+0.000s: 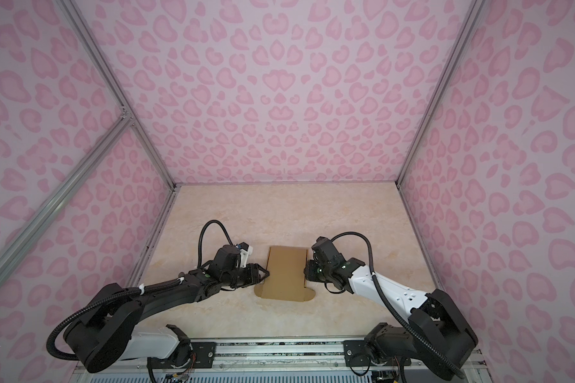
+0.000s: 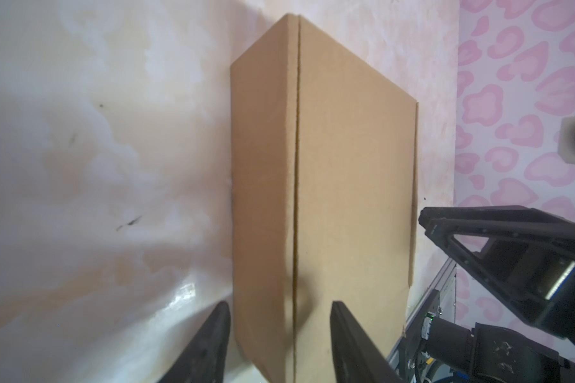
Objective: Fold the paper box
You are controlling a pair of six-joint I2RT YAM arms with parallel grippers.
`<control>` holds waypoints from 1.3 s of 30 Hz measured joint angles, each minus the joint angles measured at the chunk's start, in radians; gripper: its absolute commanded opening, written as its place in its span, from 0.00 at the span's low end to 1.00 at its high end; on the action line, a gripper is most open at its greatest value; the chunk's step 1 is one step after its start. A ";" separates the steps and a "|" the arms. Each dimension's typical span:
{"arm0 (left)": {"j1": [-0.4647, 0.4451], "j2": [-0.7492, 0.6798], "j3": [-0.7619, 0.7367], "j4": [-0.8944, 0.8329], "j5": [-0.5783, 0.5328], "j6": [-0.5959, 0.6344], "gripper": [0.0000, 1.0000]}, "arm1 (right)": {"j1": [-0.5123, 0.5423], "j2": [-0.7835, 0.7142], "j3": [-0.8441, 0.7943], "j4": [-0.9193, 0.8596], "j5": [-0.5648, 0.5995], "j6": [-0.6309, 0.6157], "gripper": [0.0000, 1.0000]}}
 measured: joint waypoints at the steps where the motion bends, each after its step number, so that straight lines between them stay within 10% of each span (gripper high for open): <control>1: 0.000 -0.006 0.004 -0.004 -0.003 0.003 0.52 | -0.005 0.000 0.001 0.000 0.000 -0.001 0.32; 39: 0.058 -0.080 0.041 -0.093 -0.054 0.071 0.74 | -0.065 0.053 -0.109 0.159 -0.094 0.012 0.05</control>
